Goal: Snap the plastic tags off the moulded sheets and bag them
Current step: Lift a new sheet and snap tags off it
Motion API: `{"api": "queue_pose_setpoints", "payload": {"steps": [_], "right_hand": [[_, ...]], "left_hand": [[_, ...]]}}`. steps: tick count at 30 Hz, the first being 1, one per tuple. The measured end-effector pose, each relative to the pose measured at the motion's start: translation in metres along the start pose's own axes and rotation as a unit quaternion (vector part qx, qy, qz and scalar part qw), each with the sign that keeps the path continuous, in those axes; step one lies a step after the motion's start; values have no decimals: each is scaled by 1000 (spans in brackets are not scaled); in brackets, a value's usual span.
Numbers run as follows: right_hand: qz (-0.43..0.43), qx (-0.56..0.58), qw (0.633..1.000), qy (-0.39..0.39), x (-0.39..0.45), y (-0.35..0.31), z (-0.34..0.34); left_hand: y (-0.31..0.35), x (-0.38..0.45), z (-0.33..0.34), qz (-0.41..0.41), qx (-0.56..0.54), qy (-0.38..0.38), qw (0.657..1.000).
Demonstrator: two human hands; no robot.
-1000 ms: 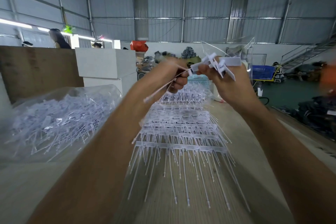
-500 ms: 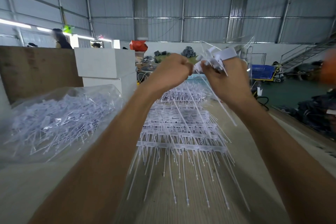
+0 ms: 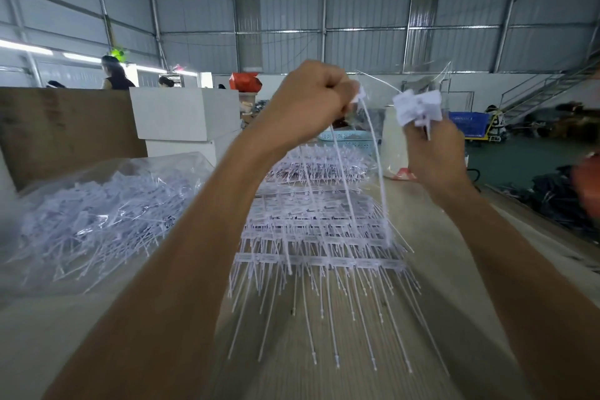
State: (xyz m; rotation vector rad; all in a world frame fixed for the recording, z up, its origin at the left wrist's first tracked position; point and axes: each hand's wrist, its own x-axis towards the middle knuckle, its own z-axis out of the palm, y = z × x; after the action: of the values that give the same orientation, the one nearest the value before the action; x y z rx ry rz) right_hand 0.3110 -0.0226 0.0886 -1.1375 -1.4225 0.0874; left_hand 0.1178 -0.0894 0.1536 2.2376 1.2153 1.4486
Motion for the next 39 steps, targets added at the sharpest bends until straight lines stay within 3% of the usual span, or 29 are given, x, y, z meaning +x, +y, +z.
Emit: {"api": "queue_pose_setpoints", "payload": {"steps": [4, 8, 16, 24, 28, 32, 36, 39], "right_hand": [[107, 200, 972, -55, 1, 1, -7], [75, 273, 955, -90, -5, -19, 1], [-17, 292, 948, -123, -12, -33, 8], [2, 283, 951, -124, -11, -30, 6], [-80, 204, 960, -173, -11, -30, -2], [-134, 117, 967, -183, -7, -29, -4], [-83, 180, 956, -215, -10, -34, -7], [-7, 259, 937, -233, -9, -41, -13]], "left_hand": [[0, -1, 4, 28, -26, 5, 999], [-16, -3, 17, 3, 10, -32, 999], [-28, -3, 16, -20, 74, -91, 993], [-28, -2, 18, -9, 60, -71, 996], [-28, -1, 18, 1, 57, -44, 997], [-29, -2, 18, -18, -19, -4, 1000], [-34, 1, 16, 16, 50, 62, 997], [-39, 1, 14, 16, 88, 42, 995]]}}
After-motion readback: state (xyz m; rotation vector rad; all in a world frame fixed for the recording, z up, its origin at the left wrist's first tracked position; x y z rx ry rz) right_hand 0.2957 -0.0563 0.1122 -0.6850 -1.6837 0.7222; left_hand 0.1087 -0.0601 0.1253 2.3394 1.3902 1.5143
